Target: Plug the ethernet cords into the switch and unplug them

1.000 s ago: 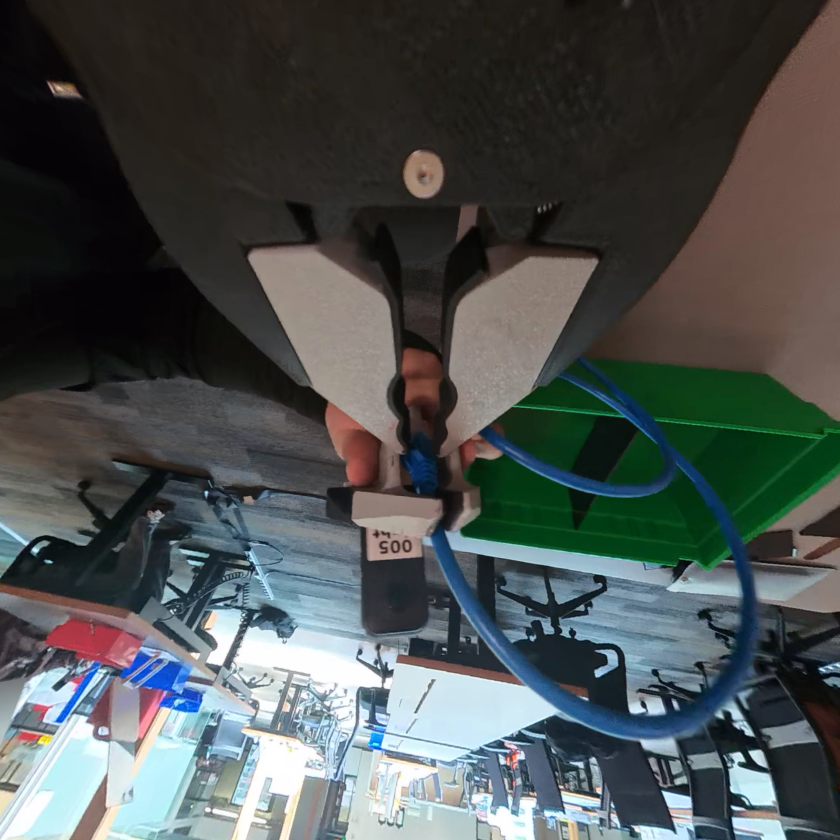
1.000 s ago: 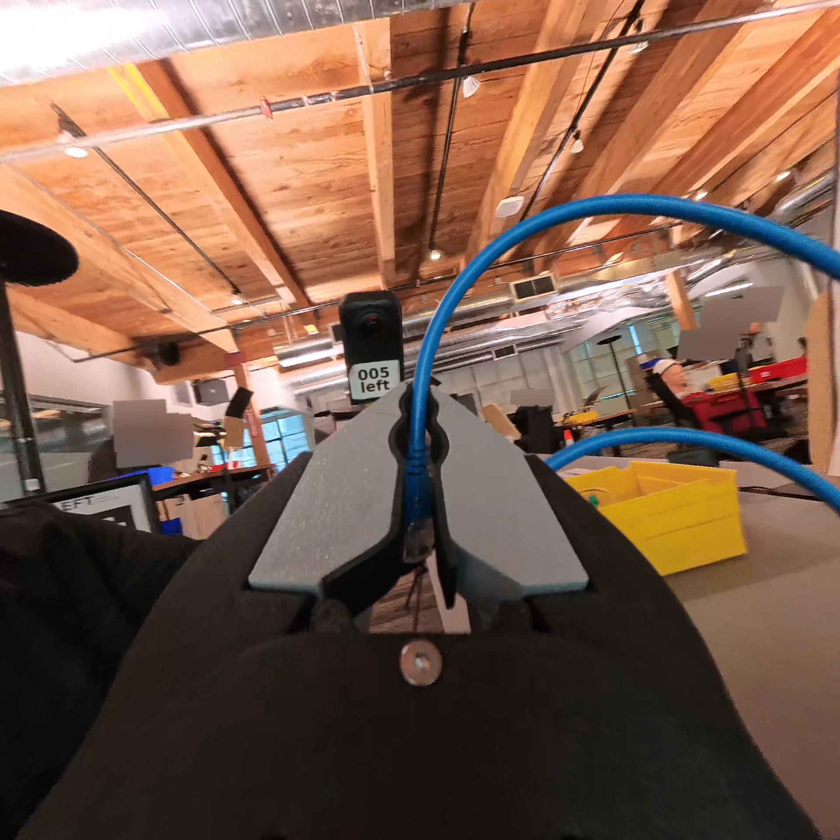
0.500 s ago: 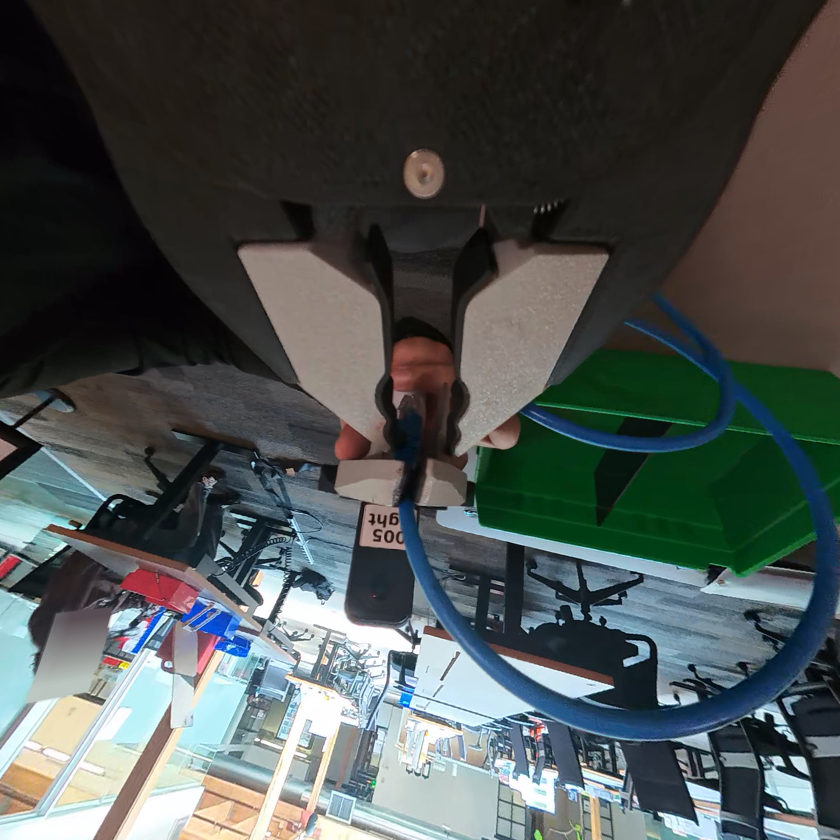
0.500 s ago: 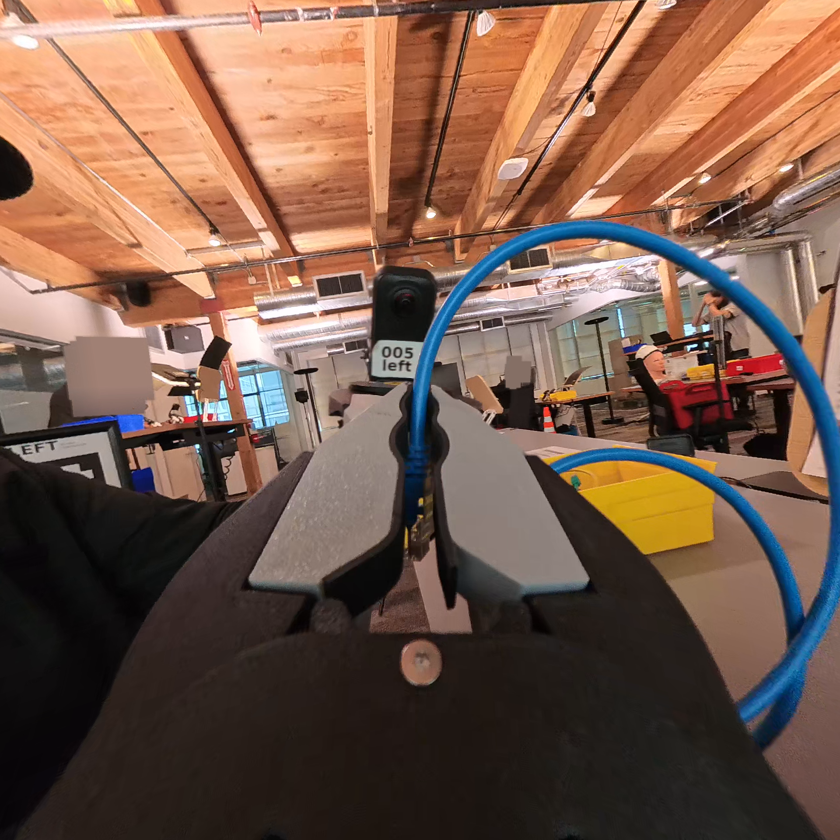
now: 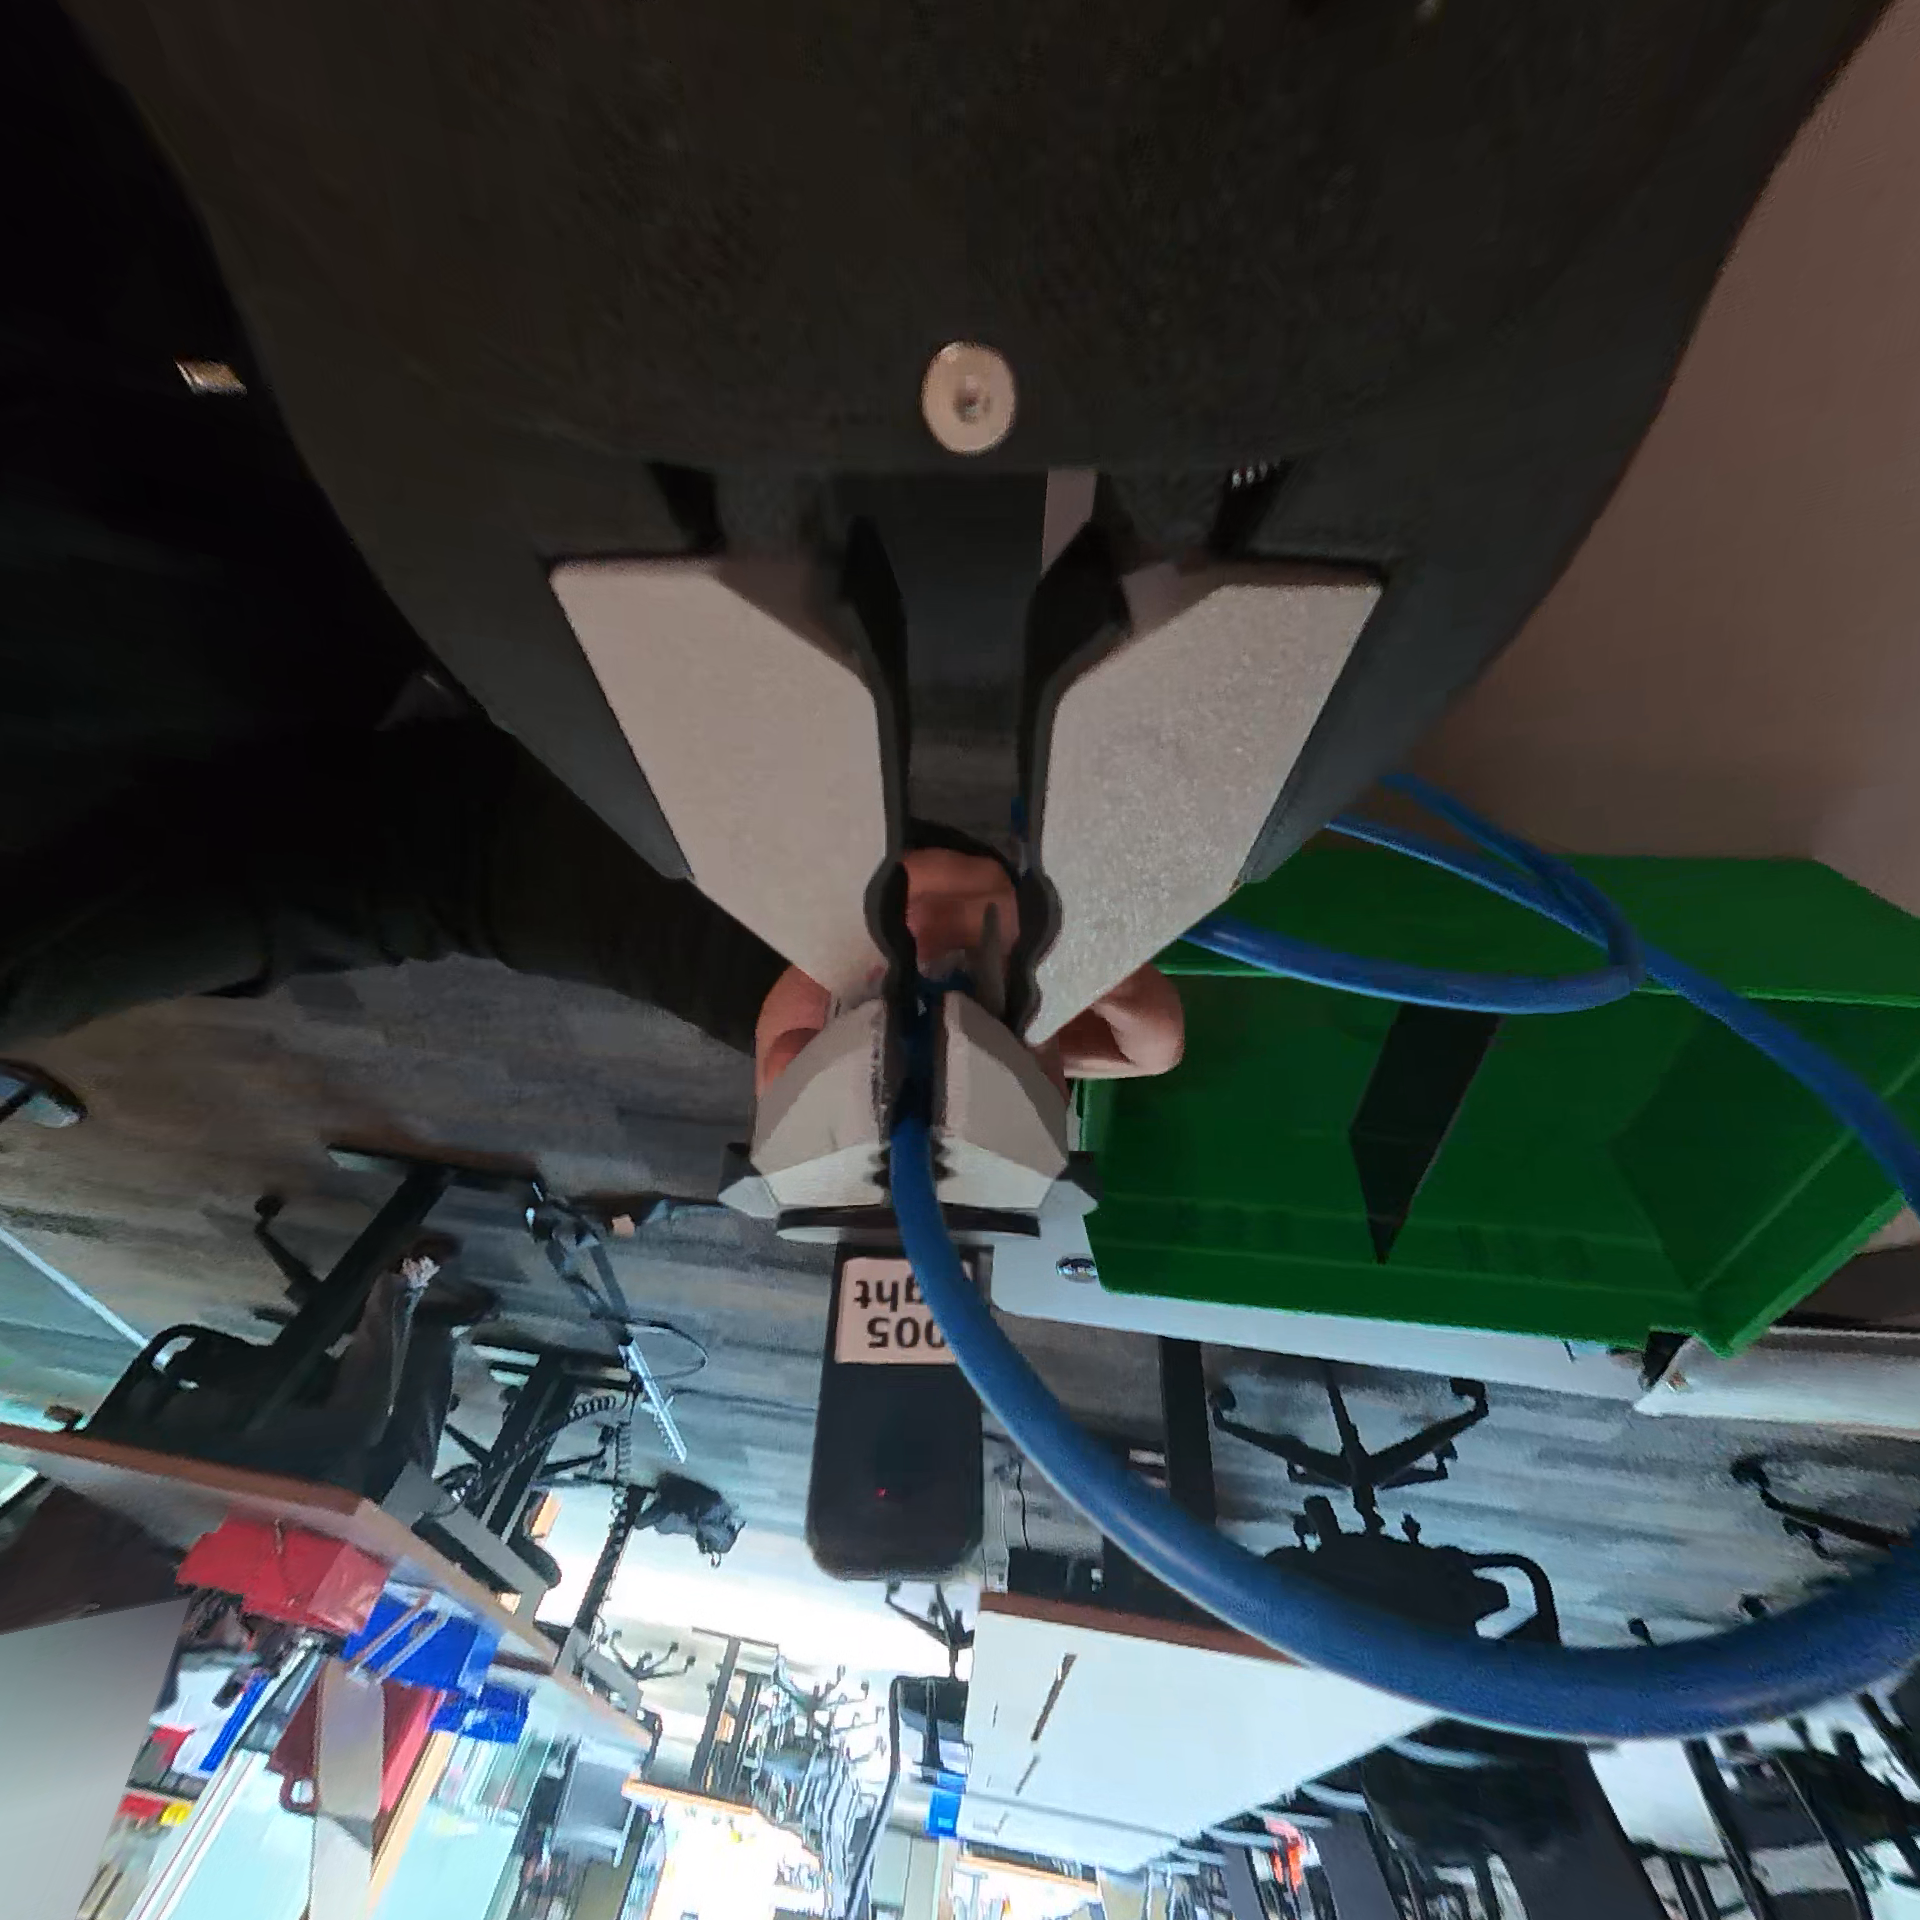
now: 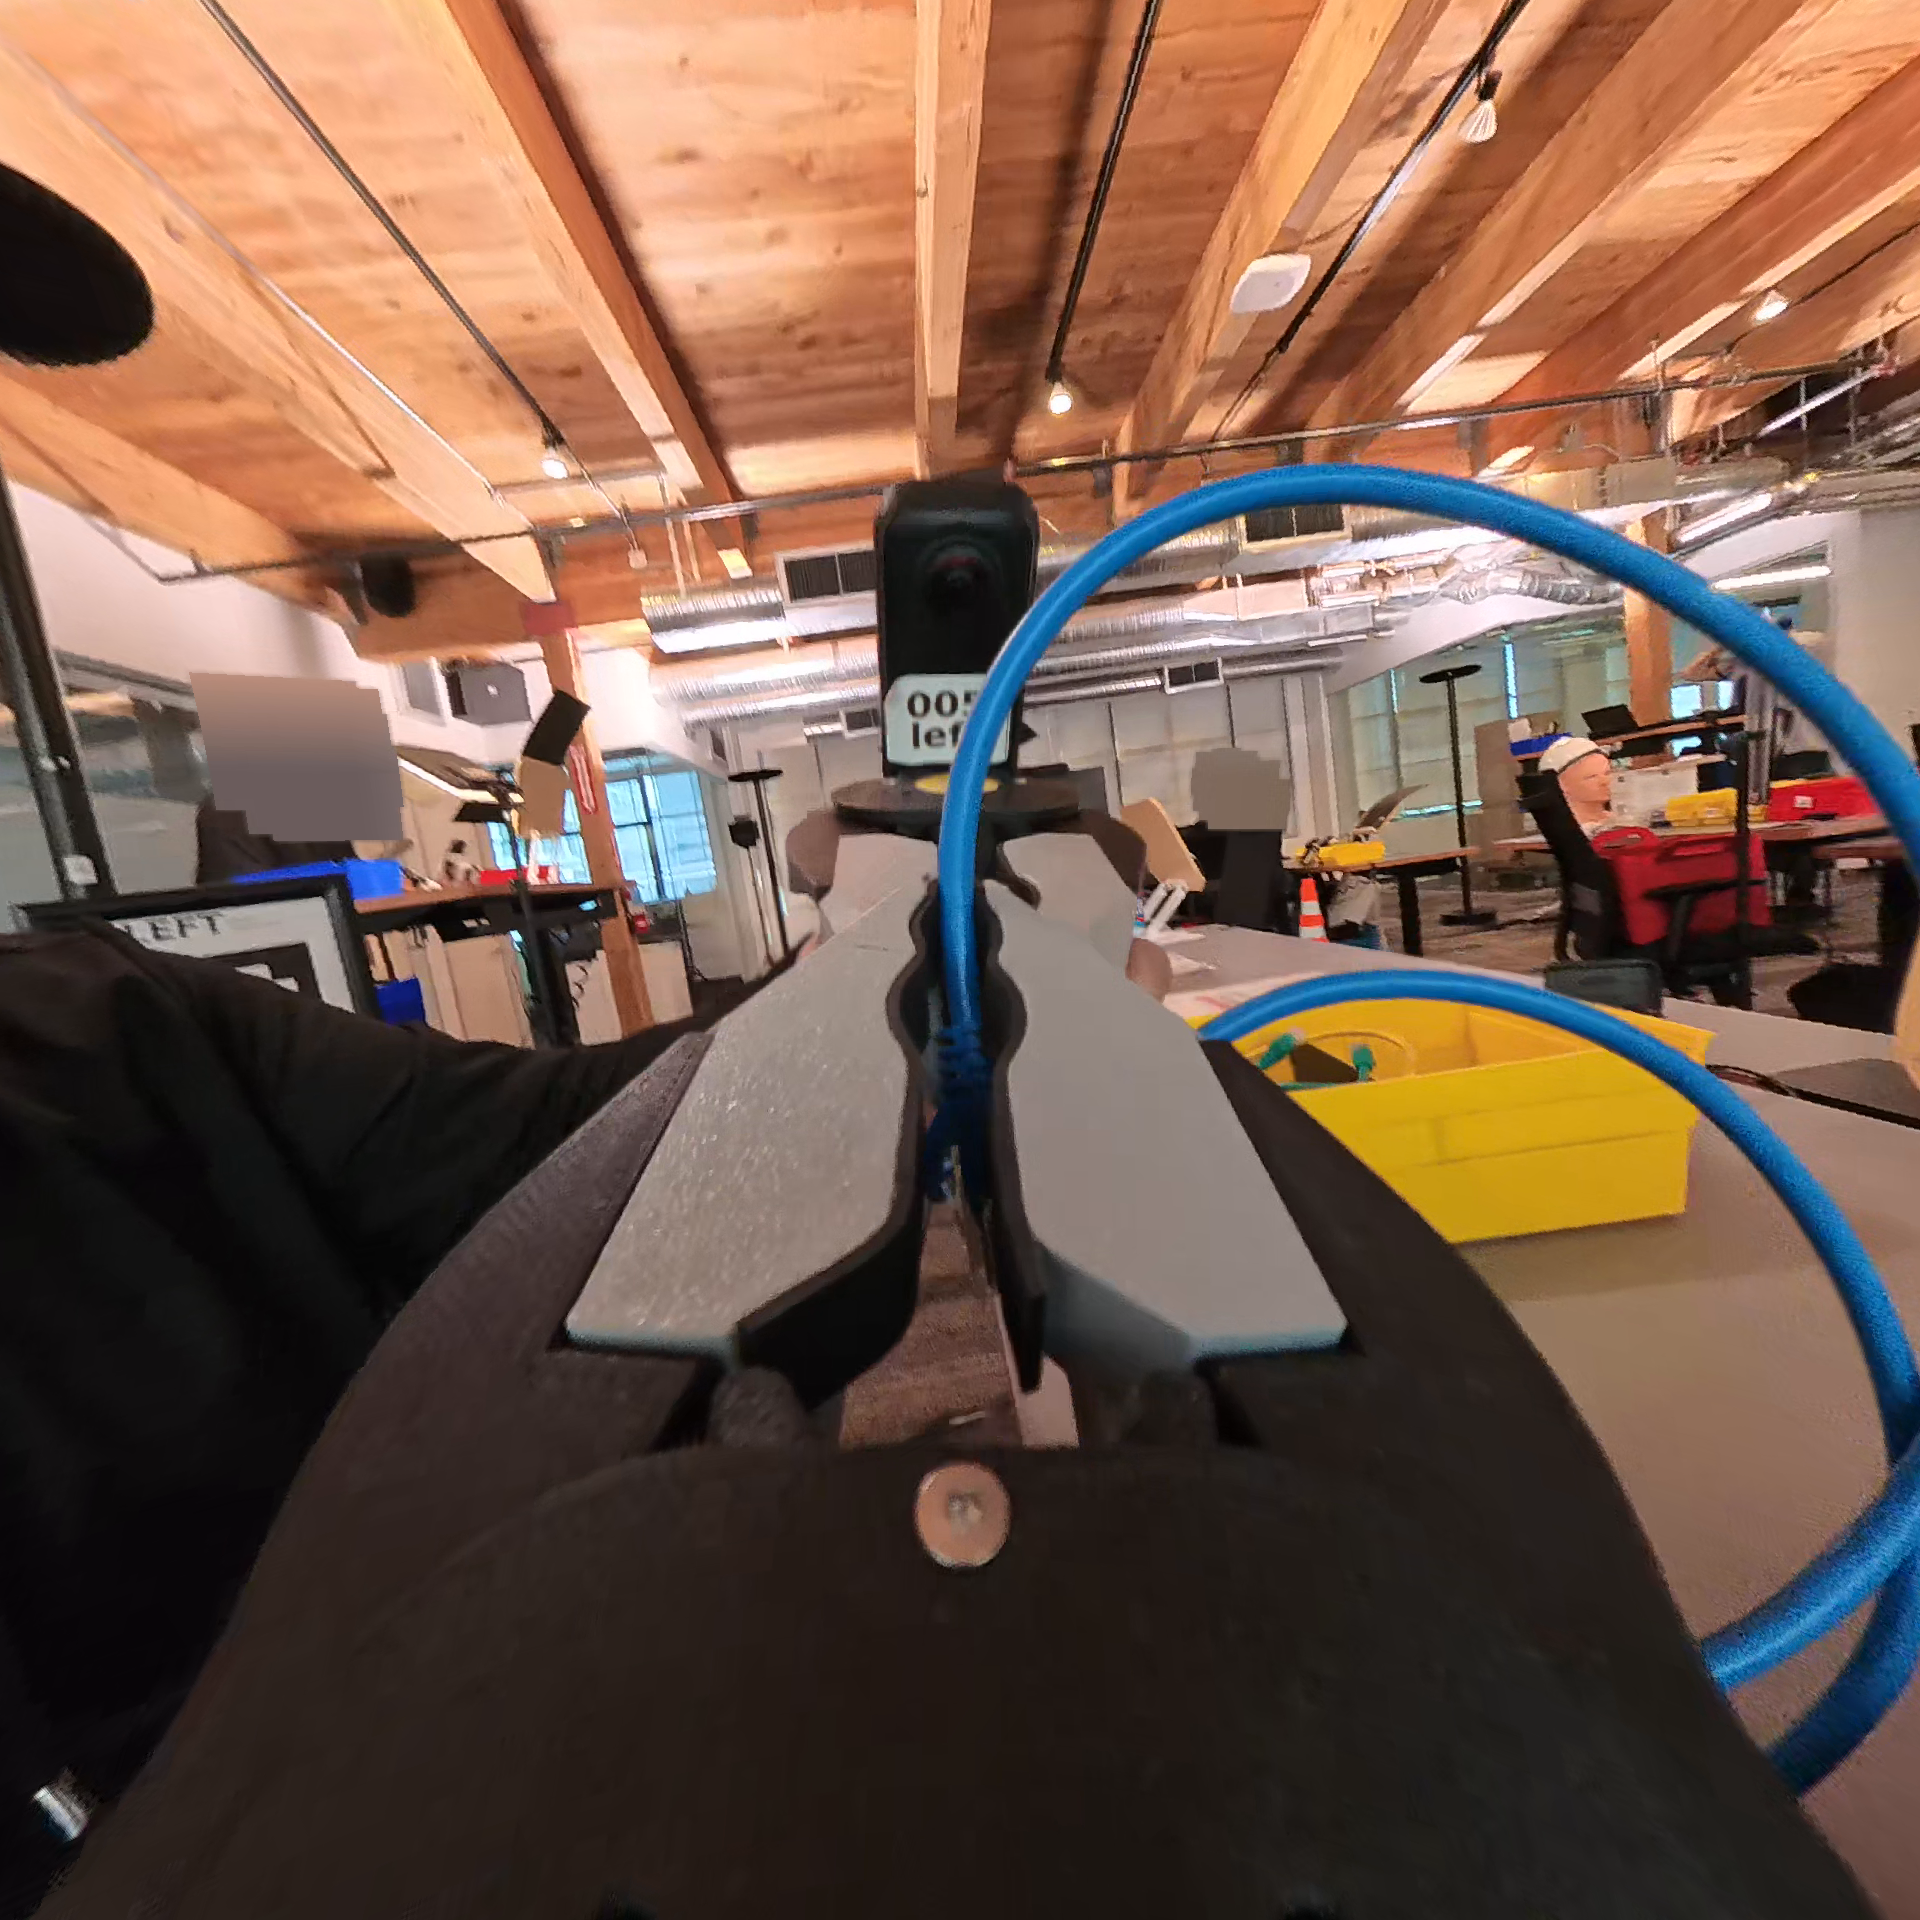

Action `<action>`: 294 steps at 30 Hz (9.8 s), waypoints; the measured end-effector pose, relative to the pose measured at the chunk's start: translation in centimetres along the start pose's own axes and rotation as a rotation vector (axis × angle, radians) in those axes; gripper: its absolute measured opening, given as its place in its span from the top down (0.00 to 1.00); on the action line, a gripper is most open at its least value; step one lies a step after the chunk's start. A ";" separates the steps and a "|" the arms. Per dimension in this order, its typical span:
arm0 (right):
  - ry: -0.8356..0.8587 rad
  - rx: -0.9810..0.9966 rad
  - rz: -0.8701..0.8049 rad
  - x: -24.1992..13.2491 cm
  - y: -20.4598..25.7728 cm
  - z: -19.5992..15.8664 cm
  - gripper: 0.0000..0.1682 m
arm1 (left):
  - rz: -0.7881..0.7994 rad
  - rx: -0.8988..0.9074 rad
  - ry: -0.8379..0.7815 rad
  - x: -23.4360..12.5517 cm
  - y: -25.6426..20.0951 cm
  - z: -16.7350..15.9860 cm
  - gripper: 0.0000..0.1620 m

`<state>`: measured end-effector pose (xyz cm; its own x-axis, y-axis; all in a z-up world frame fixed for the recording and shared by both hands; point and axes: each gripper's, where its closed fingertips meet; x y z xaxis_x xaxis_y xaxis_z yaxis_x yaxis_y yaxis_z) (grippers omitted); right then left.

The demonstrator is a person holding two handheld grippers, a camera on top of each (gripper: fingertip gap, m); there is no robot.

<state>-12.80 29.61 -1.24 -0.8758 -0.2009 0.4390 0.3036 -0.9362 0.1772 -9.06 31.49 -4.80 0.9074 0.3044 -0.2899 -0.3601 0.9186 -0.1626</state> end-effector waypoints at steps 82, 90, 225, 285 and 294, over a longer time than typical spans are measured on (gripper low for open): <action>0.284 -0.093 -0.250 0.0 -4.0 -4.2 0.95 | 0.630 0.075 0.419 -13.5 7.7 -18.4 0.59; 0.313 -0.025 -0.236 0.7 -3.9 -5.5 0.96 | 0.690 0.149 0.444 -11.3 10.5 -22.1 0.63; 0.608 -0.073 -0.578 4.0 -12.0 -18.0 0.82 | 0.827 0.229 0.342 -10.0 14.8 -19.5 0.85; 0.610 -0.139 -0.414 2.3 -8.5 -15.8 0.96 | 1.016 0.818 0.301 -9.9 12.1 -15.4 0.84; 0.620 -0.130 -0.402 1.8 -9.1 -17.9 1.00 | 0.999 0.844 0.349 -9.0 12.3 -15.9 0.84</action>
<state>-23.83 32.64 -17.81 -0.9725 0.0743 -0.2209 -0.0977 -0.9905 0.0967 -25.05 36.01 -19.20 0.1911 0.9639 -0.1855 -0.4715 0.2559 0.8440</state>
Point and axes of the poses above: each gripper's, where its closed fingertips meet, x out along the fingers, z out of its top, y = z × x across the jaws, and after that the axes turned 4 degrees about -z, right-handed
